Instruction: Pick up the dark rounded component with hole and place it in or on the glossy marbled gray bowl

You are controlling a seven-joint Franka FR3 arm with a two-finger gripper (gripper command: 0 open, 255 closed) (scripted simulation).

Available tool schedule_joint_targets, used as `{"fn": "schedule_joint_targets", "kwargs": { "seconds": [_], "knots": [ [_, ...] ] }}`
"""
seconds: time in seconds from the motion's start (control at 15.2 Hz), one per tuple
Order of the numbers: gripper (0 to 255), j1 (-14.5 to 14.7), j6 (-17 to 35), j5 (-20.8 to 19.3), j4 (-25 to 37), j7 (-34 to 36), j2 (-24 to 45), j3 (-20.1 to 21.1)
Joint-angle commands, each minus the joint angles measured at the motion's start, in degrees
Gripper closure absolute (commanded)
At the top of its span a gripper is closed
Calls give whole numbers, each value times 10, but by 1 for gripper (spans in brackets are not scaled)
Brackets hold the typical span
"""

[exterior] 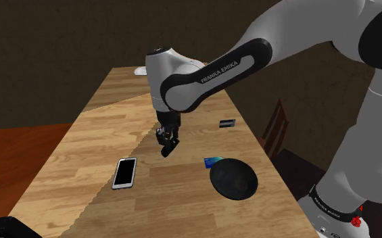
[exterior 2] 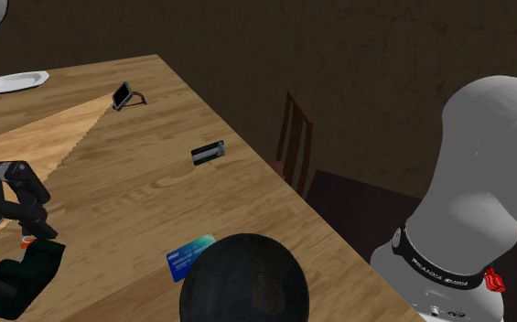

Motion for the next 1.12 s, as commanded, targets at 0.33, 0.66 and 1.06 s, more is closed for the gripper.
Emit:
{"fn": "schedule_joint_targets", "kwargs": {
  "seconds": [0.33,0.66,1.06],
  "knots": [
    [255,-1,-48,8,30,-5,-19,2],
    [255,-7,-22,50,-107,-26,-137,4],
    [255,6,-19,100,-248,-53,-280,-3]
  ]
}}
